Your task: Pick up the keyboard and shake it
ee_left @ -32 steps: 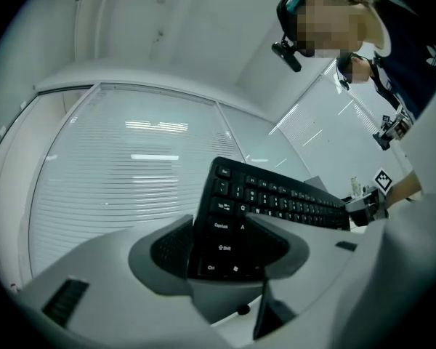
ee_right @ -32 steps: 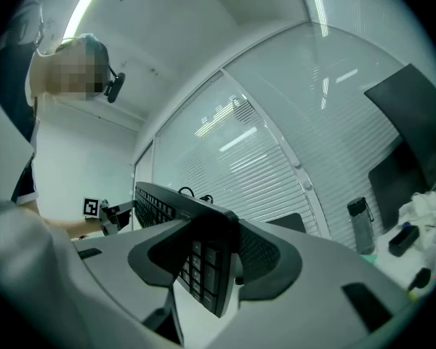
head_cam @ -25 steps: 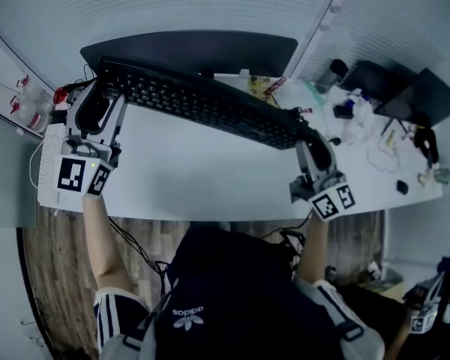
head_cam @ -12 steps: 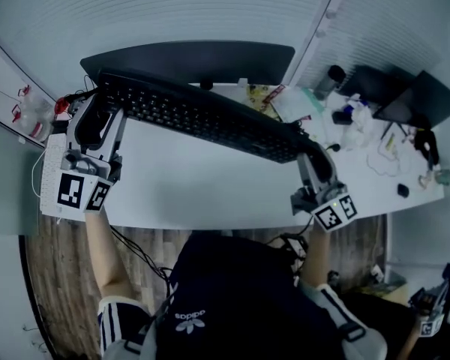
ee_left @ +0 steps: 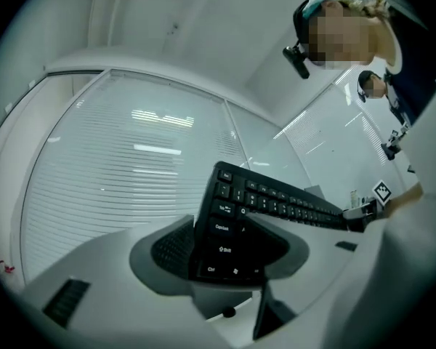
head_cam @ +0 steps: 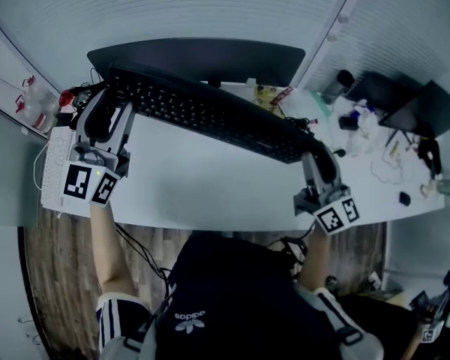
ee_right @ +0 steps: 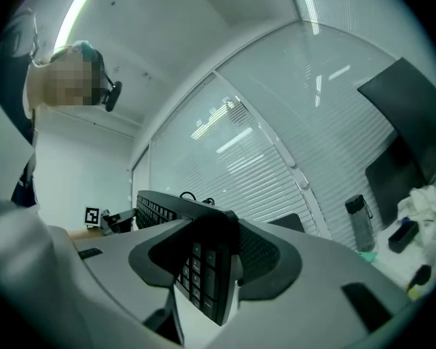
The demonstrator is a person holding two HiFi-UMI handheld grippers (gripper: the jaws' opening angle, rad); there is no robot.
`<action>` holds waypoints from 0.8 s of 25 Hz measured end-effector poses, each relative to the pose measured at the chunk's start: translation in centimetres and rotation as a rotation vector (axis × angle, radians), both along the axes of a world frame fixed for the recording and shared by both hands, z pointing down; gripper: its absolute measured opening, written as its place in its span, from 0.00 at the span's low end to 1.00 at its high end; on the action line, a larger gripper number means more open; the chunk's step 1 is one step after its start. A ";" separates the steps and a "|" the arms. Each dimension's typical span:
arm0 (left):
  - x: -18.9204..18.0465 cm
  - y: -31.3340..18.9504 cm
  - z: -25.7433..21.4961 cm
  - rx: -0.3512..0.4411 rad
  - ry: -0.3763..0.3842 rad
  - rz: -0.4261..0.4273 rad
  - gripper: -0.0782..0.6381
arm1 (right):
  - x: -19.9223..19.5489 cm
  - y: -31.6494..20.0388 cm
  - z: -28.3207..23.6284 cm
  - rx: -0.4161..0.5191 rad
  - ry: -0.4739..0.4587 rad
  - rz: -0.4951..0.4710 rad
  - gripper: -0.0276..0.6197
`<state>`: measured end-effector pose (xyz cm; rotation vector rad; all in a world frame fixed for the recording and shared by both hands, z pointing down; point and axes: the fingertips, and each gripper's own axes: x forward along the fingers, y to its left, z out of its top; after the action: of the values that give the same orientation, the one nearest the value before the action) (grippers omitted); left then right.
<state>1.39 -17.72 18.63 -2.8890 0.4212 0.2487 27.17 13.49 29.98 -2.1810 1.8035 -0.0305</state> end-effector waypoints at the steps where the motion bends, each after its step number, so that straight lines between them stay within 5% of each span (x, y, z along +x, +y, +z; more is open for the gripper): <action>1: -0.5 0.3 -0.1 0.006 -0.003 0.010 0.42 | -0.3 0.3 -0.1 -0.006 0.016 -0.012 0.32; 9: 0.6 0.0 -0.2 0.011 0.006 0.012 0.42 | -0.2 0.7 1.1 0.024 -0.088 -0.008 0.31; 20: 1.0 0.0 -0.5 0.033 -0.044 0.027 0.41 | -0.2 -0.2 1.9 -0.018 -0.088 0.002 0.31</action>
<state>2.41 -17.76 18.12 -2.8639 0.3676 0.1942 26.96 13.29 31.89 -2.1586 1.7589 -0.1400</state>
